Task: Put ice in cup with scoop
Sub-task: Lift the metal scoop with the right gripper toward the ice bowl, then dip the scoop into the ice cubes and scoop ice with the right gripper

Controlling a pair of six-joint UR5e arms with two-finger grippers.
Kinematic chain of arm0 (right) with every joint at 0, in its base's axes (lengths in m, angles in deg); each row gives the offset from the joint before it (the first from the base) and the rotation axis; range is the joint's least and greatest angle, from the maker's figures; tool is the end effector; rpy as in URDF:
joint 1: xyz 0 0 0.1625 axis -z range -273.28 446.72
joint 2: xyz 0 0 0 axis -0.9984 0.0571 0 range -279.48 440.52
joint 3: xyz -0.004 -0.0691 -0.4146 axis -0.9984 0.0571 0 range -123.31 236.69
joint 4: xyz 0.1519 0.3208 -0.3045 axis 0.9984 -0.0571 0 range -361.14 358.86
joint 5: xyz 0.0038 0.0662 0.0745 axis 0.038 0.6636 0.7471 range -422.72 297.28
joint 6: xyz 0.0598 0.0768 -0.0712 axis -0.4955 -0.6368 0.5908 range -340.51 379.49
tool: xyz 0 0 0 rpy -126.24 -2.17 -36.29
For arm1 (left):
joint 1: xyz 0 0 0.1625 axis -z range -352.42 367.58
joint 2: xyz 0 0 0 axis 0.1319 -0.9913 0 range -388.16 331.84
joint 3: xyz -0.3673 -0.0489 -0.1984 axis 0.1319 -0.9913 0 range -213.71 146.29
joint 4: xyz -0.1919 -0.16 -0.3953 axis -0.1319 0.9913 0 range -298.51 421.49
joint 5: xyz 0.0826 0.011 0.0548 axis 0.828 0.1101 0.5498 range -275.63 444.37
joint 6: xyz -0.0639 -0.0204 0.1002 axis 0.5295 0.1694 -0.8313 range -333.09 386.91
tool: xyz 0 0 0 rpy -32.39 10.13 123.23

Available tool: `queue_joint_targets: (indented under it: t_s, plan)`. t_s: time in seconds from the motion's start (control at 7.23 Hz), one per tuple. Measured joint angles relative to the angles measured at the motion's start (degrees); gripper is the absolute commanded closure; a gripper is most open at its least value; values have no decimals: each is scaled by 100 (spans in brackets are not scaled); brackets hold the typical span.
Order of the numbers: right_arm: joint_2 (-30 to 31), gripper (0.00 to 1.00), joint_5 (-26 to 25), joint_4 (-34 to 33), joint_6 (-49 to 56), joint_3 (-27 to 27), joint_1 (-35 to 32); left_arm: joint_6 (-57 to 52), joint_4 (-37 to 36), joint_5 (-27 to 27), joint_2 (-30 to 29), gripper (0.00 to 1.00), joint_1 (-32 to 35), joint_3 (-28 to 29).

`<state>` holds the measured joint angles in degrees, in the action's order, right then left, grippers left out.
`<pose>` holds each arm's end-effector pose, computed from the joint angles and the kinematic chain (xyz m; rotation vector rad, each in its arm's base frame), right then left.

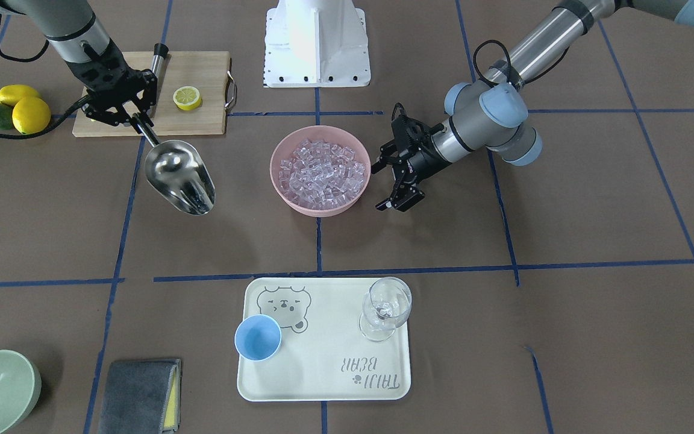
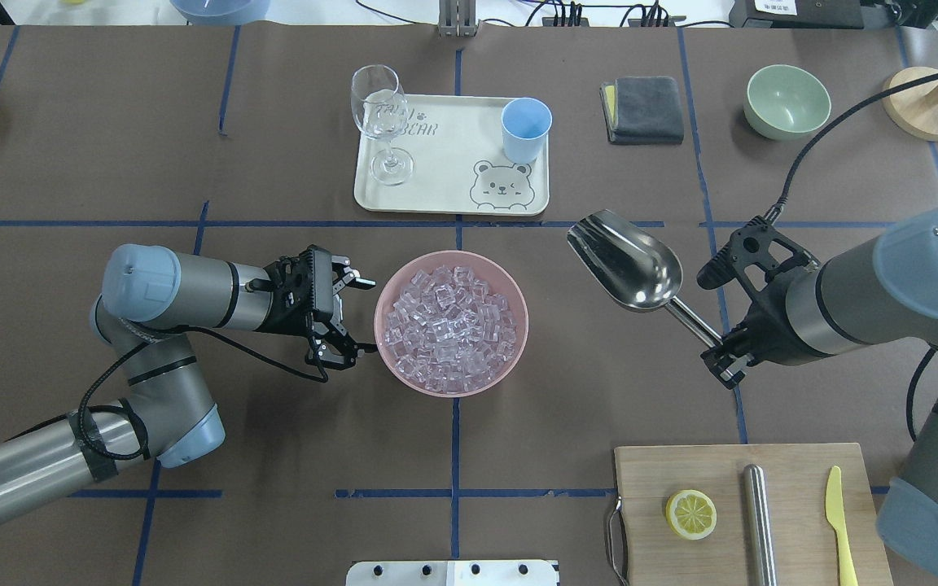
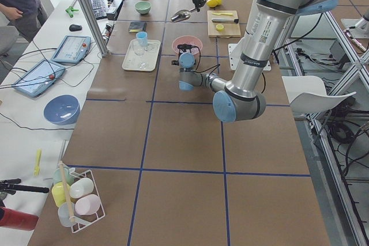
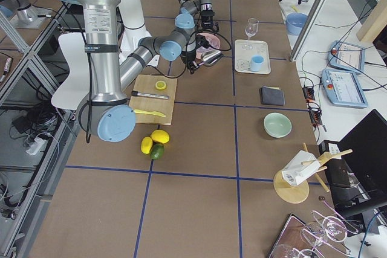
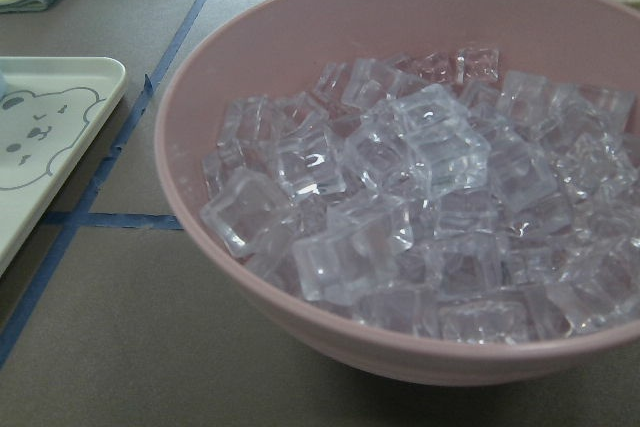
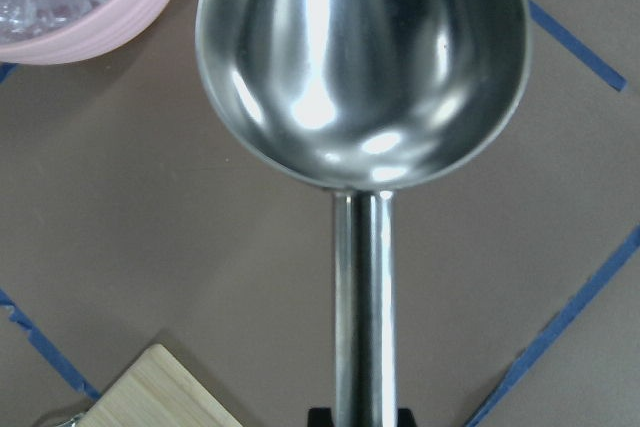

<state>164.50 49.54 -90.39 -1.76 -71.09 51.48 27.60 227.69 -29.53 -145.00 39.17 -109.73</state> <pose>-0.3717 -0.3700 0.2799 0.3858 -0.7794 -0.6992 0.5849 -0.4588 0.3399 1.2455 1.1093 1.1022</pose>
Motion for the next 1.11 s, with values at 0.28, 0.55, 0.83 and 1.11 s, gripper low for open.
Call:
queue_joint_targets:
  t_s: [0.28,0.55,0.83,1.11]
  plan:
    - [-916,100,-78,-1460,522,-76,92,35,0,0,-45,0,-3,0]
    - [-2023,100,-308,-3082,874,-30,275,44,0,-6,-64,0,-2,0]
    - [-2614,100,-412,-3887,1134,172,407,40,0,-8,-67,0,2,0]
    - [-3246,100,-426,-4714,1314,510,522,37,0,-9,-68,0,4,0]
